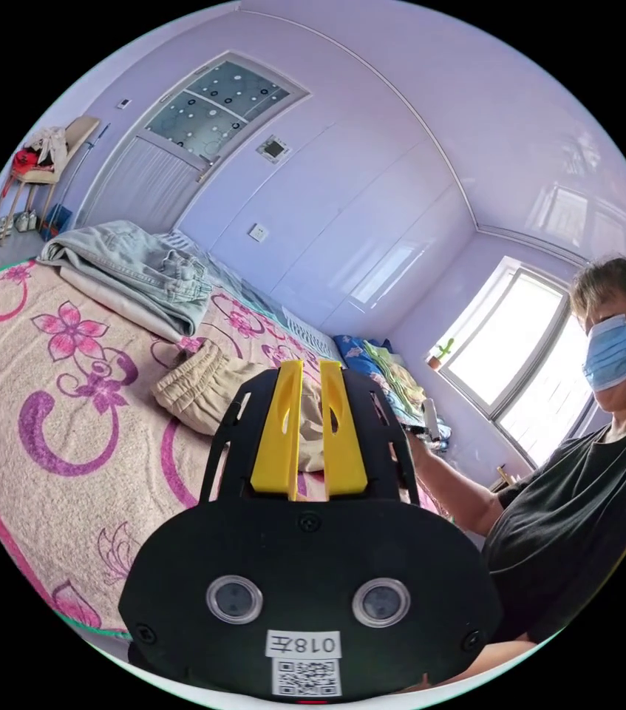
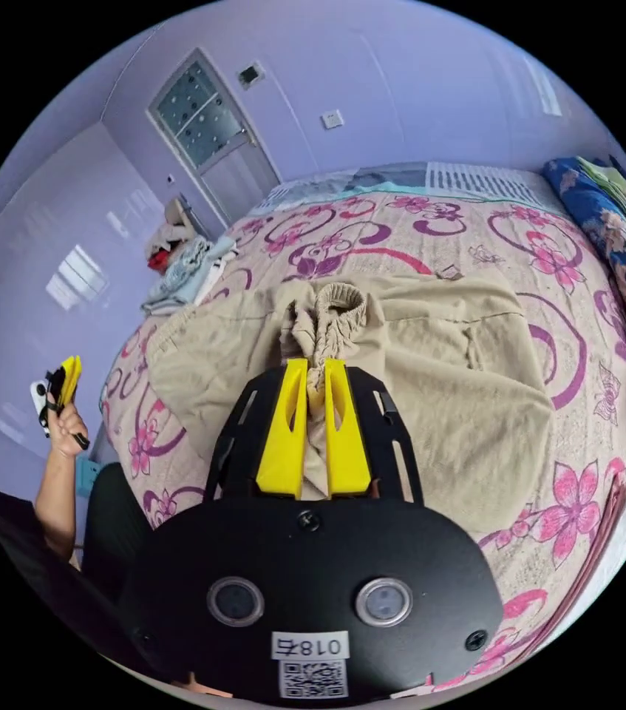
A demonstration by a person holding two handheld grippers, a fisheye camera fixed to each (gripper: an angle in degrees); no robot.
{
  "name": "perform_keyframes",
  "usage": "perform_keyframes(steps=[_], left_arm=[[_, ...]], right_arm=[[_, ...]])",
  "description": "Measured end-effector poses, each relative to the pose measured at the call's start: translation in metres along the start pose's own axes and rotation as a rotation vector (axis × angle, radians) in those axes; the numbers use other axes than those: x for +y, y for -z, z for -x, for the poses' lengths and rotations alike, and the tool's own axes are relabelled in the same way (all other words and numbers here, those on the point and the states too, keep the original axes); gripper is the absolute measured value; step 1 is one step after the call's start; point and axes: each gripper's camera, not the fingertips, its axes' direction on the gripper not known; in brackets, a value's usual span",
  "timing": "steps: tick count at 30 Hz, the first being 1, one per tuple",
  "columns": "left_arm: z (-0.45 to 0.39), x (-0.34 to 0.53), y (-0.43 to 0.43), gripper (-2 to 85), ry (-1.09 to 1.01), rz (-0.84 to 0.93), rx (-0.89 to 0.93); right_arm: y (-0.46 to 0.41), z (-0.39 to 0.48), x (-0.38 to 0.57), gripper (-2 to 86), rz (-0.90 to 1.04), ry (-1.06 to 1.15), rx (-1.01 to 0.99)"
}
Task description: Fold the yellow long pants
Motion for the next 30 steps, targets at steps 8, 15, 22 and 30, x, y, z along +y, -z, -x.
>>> perform_keyframes(steps=[8,15,22,30], left_arm=[[-0.062,-0.09,-0.13,7.9,-0.263,0.296,-0.059],[-0.07,-0.127,-0.278,8.7,-0.404,0.472,-0.198],[-0.057,-0.13,-0.361,9.0,-0.457,0.614,-0.387],[-0.047,-0.108,-0.412,8.7,-0.487,0.761,-0.499]], right_arm=[[0.204,-0.147,0.027,4.5,-0.304,-0.239,0.367],[0.199,-0.281,0.093,7.7,-0.056,-0.449,0.509],[0.208,-0.27,0.11,11.6,-0.224,-0.58,0.681],[0.129,-0.137,0.007,8.5,-0.068,0.212,0.739]])
